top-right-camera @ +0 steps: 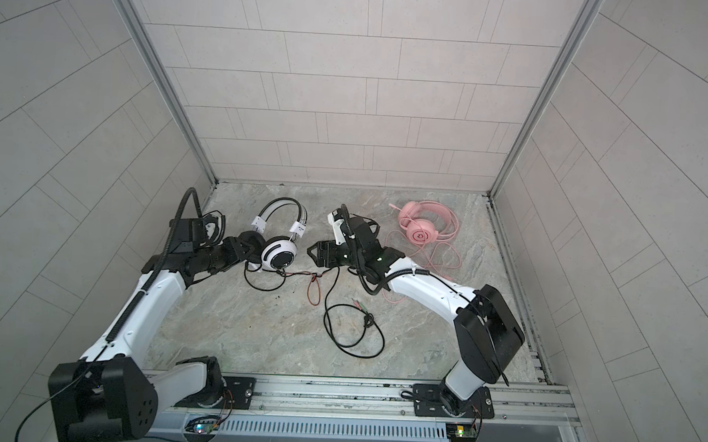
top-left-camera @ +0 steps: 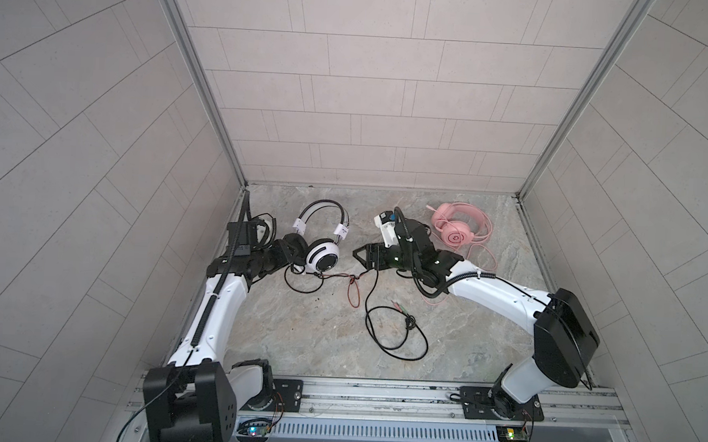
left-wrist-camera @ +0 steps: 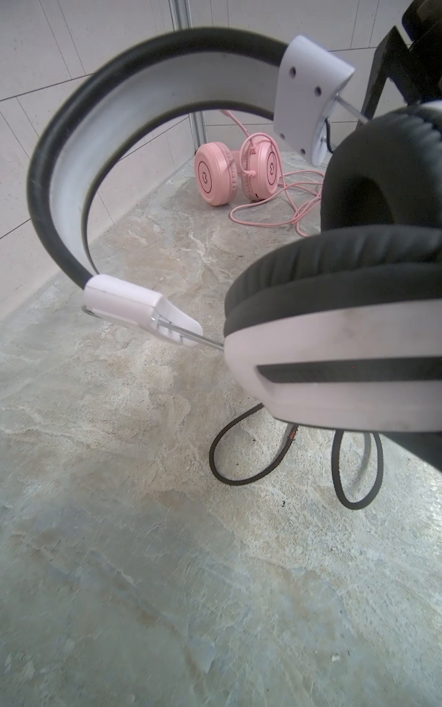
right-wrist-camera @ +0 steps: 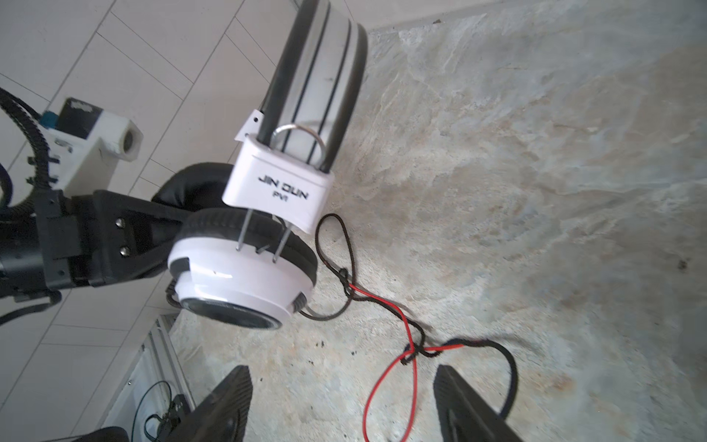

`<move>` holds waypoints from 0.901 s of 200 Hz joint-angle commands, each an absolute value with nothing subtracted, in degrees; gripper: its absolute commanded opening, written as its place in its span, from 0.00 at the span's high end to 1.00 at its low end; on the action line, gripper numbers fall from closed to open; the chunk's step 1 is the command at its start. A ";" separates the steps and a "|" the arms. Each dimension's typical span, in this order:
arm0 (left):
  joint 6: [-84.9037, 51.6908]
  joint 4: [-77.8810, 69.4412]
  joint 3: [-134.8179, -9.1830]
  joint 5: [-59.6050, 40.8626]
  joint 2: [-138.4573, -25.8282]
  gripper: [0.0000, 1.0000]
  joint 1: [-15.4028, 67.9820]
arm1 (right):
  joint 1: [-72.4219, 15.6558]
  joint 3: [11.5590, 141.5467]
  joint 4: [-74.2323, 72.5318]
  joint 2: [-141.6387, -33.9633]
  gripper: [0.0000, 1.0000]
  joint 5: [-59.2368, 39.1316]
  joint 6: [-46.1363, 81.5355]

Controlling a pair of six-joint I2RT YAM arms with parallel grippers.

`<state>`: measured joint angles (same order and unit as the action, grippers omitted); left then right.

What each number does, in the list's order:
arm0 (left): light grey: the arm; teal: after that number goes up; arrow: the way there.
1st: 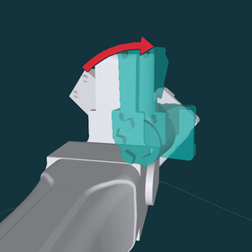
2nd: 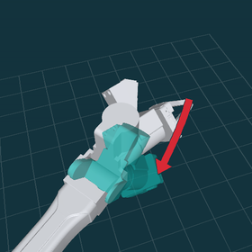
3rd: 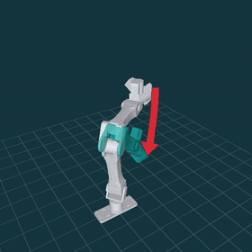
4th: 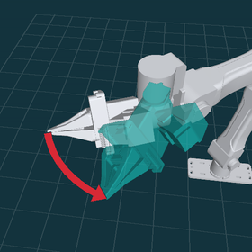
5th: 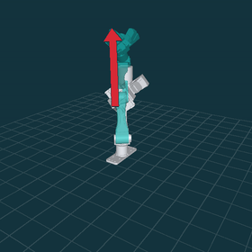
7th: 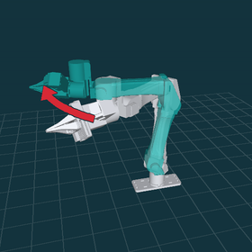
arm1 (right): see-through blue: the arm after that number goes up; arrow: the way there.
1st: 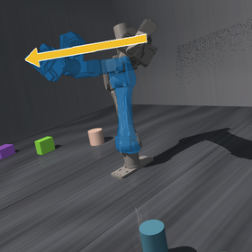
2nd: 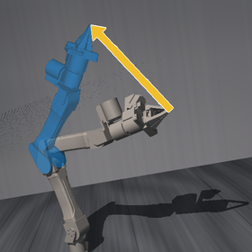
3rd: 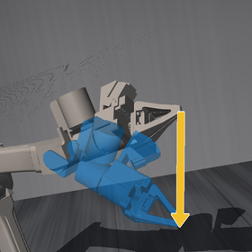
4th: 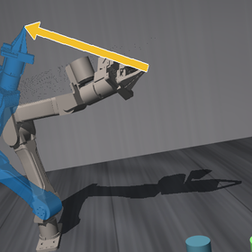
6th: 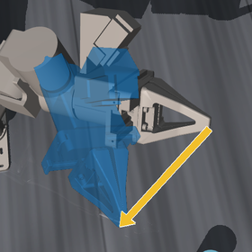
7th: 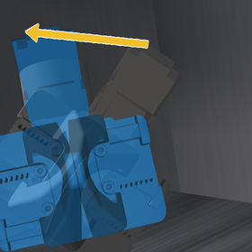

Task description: Wrap the headphones

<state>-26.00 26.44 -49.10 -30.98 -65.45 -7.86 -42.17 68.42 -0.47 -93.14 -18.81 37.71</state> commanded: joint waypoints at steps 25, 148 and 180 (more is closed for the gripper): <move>-27.25 22.59 -49.40 -35.26 -66.25 1.00 -7.82 | -43.97 76.93 -6.69 -101.19 0.24 -16.78 46.55; -27.54 23.79 -49.66 -35.42 -66.42 1.00 -7.80 | -44.39 83.03 -17.21 -110.23 0.35 -9.57 59.82; -27.15 24.79 -49.81 -33.73 -65.81 1.00 -7.78 | -44.38 85.87 -15.56 -111.44 0.45 -10.77 59.31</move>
<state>-27.20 26.39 -49.08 -33.12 -67.48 -7.88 -44.10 83.57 -15.07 -110.59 -11.42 57.56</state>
